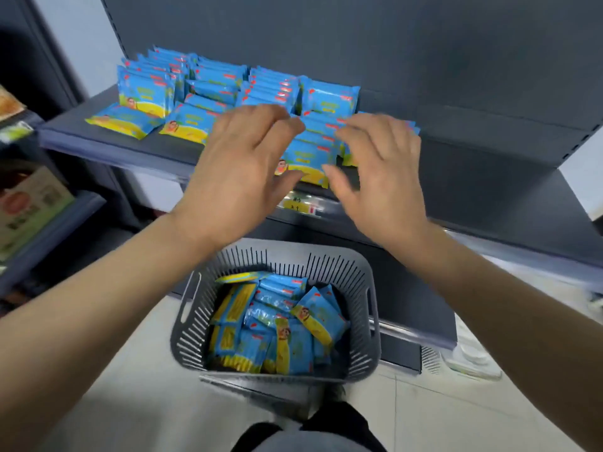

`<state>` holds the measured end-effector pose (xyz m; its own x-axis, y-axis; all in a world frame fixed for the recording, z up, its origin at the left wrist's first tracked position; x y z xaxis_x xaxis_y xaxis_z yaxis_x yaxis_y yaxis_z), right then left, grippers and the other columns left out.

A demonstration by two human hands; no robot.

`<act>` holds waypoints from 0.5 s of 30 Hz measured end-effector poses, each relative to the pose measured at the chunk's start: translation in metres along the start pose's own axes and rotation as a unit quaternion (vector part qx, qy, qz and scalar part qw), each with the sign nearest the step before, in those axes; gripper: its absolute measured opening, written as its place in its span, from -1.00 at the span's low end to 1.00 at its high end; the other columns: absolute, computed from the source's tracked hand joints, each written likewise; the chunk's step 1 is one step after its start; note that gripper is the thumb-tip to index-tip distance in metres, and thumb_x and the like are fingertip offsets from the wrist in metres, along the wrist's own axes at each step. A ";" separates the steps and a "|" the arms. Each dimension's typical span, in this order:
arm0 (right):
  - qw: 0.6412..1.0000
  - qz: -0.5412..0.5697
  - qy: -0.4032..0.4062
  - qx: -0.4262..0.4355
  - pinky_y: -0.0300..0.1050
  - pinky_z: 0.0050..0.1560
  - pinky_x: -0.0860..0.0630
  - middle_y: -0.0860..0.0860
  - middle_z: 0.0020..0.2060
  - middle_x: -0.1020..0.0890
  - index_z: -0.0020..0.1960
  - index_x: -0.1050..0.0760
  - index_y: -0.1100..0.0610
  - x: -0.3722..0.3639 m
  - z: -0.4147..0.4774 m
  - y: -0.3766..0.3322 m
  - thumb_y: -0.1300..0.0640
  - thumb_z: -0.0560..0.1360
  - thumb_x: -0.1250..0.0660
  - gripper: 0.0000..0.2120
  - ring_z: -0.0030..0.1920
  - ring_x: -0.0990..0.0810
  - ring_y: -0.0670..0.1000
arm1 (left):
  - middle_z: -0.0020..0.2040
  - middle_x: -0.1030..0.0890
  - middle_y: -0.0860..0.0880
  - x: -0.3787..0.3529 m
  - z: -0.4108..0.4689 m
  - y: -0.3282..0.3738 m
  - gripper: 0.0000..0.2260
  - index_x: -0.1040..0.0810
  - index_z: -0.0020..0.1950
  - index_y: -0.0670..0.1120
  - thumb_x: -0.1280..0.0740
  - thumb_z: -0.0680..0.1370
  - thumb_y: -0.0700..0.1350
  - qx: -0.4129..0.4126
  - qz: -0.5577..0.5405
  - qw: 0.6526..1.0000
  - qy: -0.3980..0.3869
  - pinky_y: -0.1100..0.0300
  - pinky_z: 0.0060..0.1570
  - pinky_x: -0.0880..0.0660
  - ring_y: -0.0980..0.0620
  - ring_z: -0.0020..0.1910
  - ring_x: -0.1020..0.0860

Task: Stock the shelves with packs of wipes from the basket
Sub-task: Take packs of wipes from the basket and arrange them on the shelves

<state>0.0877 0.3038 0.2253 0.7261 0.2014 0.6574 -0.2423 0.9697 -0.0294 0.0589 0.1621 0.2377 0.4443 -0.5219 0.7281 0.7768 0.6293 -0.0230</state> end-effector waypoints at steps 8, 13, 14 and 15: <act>0.925 0.043 -0.375 -0.041 0.03 0.21 -0.30 0.12 0.22 -0.48 0.26 -0.43 0.19 -0.139 -0.136 -0.012 0.10 0.49 -0.29 -0.64 0.25 -0.38 0.17 | 0.12 -0.54 -0.18 -0.119 -0.139 -0.025 -0.60 -0.51 0.21 -0.19 -0.44 0.42 -0.11 0.098 -0.091 0.952 -0.275 0.03 0.17 -0.27 -0.20 0.15 -0.48; 0.820 0.039 -0.563 -0.091 0.02 0.23 -0.36 0.19 0.25 -0.45 0.32 -0.36 0.20 -0.211 -0.210 0.005 0.09 0.50 -0.27 -0.57 0.25 -0.37 0.21 | 0.15 -0.51 -0.16 -0.178 -0.207 -0.032 -0.60 -0.47 0.25 -0.14 -0.39 0.44 -0.06 0.097 -0.089 0.900 -0.416 0.05 0.14 -0.32 -0.16 0.16 -0.46; 0.802 0.031 -0.587 -0.103 0.02 0.21 -0.38 0.21 0.25 -0.45 0.32 -0.36 0.21 -0.221 -0.222 0.009 0.06 0.50 -0.28 -0.55 0.24 -0.39 0.21 | 0.16 -0.50 -0.14 -0.187 -0.217 -0.033 -0.60 -0.46 0.26 -0.12 -0.38 0.45 -0.04 0.094 -0.084 0.892 -0.435 0.05 0.14 -0.33 -0.14 0.16 -0.46; 0.784 0.022 -0.610 -0.115 0.02 0.21 -0.40 0.22 0.26 -0.45 0.33 -0.34 0.22 -0.229 -0.233 0.013 0.02 0.49 -0.29 -0.52 0.25 -0.39 0.22 | 0.18 -0.50 -0.12 -0.195 -0.225 -0.033 -0.59 -0.45 0.26 -0.10 -0.38 0.46 -0.03 0.092 -0.080 0.884 -0.451 0.05 0.15 -0.34 -0.12 0.18 -0.45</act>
<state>0.0682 0.3024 -0.1017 -0.4696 0.0892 0.8784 -0.0251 0.9931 -0.1143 0.0470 0.1138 -0.0577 -0.2650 0.0067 0.9642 0.6750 0.7154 0.1805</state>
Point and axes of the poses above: each hand's wrist, its own z-axis towards the middle knuckle, its own x-axis out of the back of the hand, y = z × x, the point moved 6 cm from there along z, towards the middle knuckle
